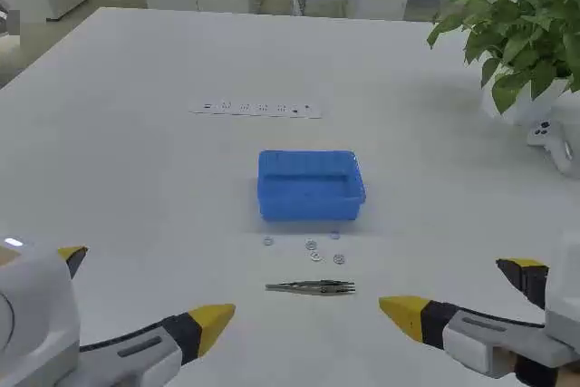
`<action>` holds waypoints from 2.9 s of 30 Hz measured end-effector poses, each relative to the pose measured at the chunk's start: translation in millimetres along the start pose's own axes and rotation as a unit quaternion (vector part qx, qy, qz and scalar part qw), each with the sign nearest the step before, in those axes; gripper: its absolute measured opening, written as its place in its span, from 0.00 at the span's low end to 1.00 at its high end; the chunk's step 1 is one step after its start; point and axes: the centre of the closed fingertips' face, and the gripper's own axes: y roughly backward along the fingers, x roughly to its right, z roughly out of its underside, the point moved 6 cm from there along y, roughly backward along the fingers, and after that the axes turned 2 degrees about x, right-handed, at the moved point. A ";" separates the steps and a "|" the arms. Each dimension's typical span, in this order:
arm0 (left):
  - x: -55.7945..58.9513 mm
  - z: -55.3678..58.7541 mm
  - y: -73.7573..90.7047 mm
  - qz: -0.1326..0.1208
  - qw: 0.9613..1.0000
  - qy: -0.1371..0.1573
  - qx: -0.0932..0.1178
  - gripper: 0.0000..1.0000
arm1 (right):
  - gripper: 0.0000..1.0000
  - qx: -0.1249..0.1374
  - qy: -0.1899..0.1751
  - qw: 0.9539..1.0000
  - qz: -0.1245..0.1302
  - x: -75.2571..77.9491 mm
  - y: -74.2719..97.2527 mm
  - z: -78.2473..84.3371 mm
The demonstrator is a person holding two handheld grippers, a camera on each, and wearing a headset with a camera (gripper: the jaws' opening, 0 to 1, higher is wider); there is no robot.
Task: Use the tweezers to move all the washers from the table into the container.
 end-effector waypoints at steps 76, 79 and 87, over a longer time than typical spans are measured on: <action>-9.9 -16.7 -33.9 0.026 0.999 -0.034 0.024 0.85 | 0.83 0.013 0.014 1.000 0.023 6.3 -23.5 -9.5; -10.4 -16.4 -42.2 0.037 0.998 -0.039 0.037 0.79 | 0.82 0.008 0.016 1.000 0.022 6.2 -27.8 -6.4; -4.6 -11.8 -70.2 0.114 0.989 -0.090 0.026 0.54 | 0.80 -0.002 0.020 0.999 0.025 9.4 -36.6 -4.5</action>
